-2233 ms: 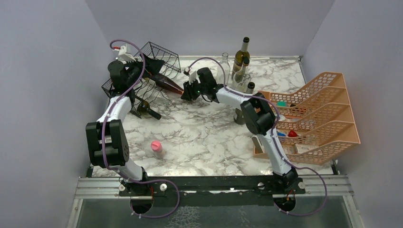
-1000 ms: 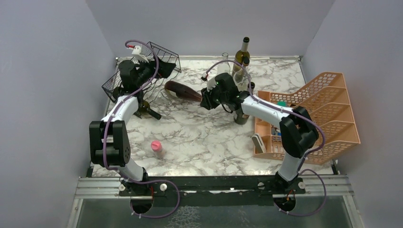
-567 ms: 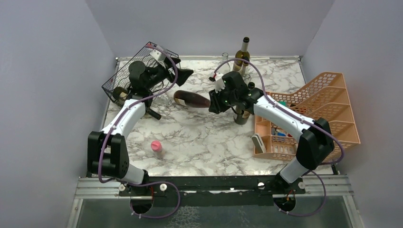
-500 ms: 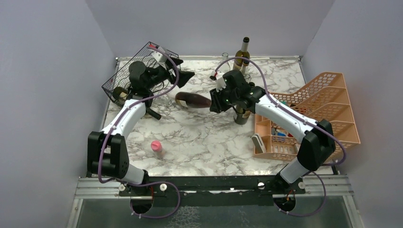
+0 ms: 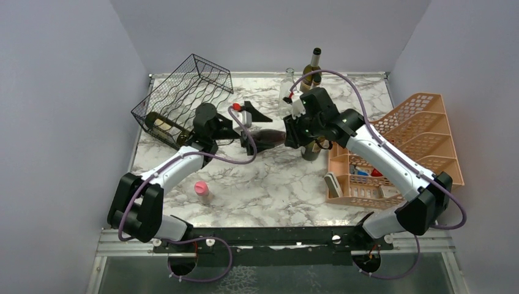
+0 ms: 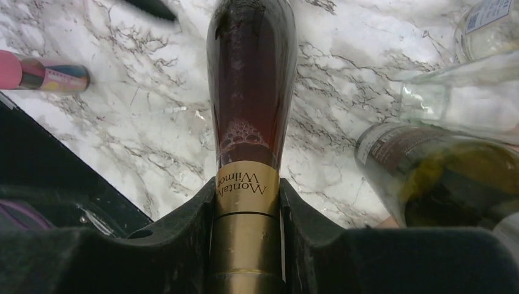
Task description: Take the wine bottle off the wine rack
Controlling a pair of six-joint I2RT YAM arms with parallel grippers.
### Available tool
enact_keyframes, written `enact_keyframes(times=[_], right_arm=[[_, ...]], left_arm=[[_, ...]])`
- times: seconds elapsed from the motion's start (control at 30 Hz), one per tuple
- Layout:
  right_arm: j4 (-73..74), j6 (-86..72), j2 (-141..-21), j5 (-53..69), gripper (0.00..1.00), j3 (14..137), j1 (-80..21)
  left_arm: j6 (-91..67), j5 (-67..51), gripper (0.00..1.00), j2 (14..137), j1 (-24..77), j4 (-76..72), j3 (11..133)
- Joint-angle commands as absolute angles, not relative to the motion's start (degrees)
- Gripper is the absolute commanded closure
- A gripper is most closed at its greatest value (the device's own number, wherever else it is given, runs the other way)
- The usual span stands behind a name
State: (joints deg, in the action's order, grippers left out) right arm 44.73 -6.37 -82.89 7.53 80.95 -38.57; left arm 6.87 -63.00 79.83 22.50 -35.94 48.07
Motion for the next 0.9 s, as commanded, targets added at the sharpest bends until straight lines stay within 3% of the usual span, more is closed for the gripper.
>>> enact_keyframes(times=[0.0,0.33,0.5,0.6,0.77,0.87], right_arm=[[44.31,-5.98,-79.42,8.89,0.99,84.24,-38.76],[46.08,-6.72,-78.34,12.79,0.99,86.07,-38.76],[46.33,-7.11,-78.21,15.53,0.99,86.03,-38.76],[46.91,-7.25,-77.78,15.02,0.99,86.37,-38.8],[46.02,-8.08,-76.94,14.82,0.99,86.26,-38.76],[44.18,-9.89,-76.32,12.87,0.97,84.8,-38.72]], left_arm=[[15.11,-61.85,0.12,79.15,28.54,-37.74,46.76],[22.85,-47.56,0.09,83.31,35.85,-37.82,44.78],[19.39,-37.14,0.23,86.64,37.0,-37.64,47.22],[19.8,-38.03,0.27,87.63,37.0,-37.6,47.29],[19.28,-38.74,0.47,88.55,37.05,-37.53,47.85],[18.98,-39.49,0.53,88.42,37.05,-37.47,47.98]])
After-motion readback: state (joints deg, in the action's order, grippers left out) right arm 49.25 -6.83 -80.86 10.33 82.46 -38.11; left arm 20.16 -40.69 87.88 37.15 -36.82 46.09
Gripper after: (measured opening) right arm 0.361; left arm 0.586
